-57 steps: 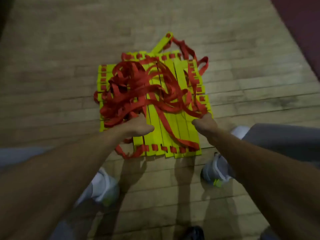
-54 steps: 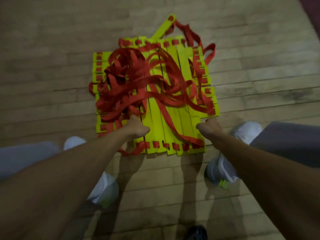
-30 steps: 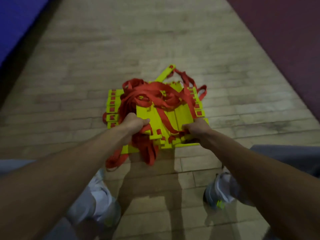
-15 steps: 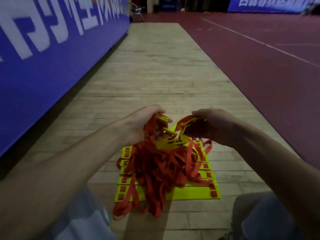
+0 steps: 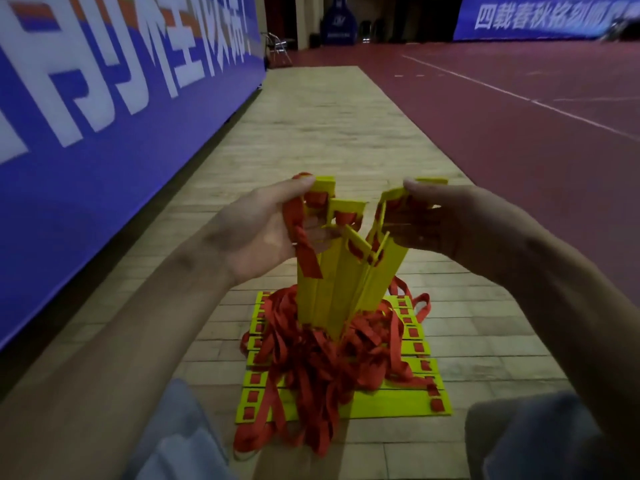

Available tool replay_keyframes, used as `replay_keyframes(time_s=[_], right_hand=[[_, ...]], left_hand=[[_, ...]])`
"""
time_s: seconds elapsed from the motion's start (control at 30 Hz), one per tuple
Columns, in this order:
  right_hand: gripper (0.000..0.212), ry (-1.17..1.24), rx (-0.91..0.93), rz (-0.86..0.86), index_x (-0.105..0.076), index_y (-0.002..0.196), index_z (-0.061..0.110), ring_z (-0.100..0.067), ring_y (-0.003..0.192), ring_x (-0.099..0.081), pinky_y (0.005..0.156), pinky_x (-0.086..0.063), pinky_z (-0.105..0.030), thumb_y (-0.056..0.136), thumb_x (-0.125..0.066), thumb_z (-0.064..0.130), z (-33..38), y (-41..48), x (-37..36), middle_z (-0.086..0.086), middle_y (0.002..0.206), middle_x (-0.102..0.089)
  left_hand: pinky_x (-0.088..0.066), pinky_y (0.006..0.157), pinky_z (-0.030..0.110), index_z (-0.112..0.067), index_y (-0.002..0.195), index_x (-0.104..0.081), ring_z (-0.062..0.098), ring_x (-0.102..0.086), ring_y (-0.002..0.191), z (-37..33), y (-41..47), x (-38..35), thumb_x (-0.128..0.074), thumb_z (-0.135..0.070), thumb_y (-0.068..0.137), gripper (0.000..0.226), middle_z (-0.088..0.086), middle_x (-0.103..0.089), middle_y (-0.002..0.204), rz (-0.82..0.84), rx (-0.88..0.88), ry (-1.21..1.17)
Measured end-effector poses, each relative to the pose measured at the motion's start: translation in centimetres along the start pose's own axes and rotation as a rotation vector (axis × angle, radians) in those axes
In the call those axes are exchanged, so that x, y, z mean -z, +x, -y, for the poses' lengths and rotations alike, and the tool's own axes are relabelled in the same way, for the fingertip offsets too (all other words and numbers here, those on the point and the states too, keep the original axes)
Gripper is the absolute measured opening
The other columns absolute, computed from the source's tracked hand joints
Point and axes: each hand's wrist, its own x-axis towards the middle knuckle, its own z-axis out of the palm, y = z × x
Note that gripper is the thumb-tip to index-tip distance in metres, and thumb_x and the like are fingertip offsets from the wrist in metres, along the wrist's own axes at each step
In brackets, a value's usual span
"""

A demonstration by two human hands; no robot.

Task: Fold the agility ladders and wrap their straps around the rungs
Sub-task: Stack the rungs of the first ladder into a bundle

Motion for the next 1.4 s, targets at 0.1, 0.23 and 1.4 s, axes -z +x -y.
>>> replay_keyframes(time_s=[0.1, 0.23, 1.4], right_hand=[[0.023, -0.184, -0.039, -0.086, -0.071, 0.099, 0.005, -0.023, 0.081, -0.072, 0.066, -0.06, -0.027, 0.095, -0.059, 0.024, -1.6, 0.5, -0.1, -0.014, 0.093, -0.074], [0.031, -0.827, -0.008, -0.159, -0.069, 0.095, 0.012, -0.011, 0.054, -0.066, 0.049, -0.053, -0.022, 0.098, -0.054, 0.038, -3.6, 1.7, -1.0, -0.005, 0.067, -0.068], [0.05, -1.304, 0.374, -0.027, -0.042, 0.143, 0.029, -0.026, 0.113, -0.057, 0.087, -0.052, -0.047, 0.096, -0.06, 0.03, -5.8, 2.5, -0.8, -0.004, 0.132, -0.057]], left_hand=[[-0.051, 0.077, 0.038, -0.016, 0.099, -0.062, 0.024, -0.066, 0.074, 1.8, 0.9, 1.1, -0.049, -0.034, 0.1, 0.022, 0.007, -0.067, 0.082, -0.177, 0.056, 0.23], [-0.051, 0.06, 0.026, -0.019, 0.088, -0.069, 0.017, -0.069, 0.067, 3.9, 2.3, 1.9, -0.055, -0.038, 0.097, 0.025, -0.001, -0.071, 0.07, -0.181, -0.022, 0.947], [-0.048, 0.096, 0.045, -0.029, 0.129, -0.054, 0.019, -0.061, 0.108, 5.5, 2.6, 1.8, -0.052, -0.02, 0.091, 0.039, 0.0, -0.065, 0.117, -0.135, -0.158, 1.02]])
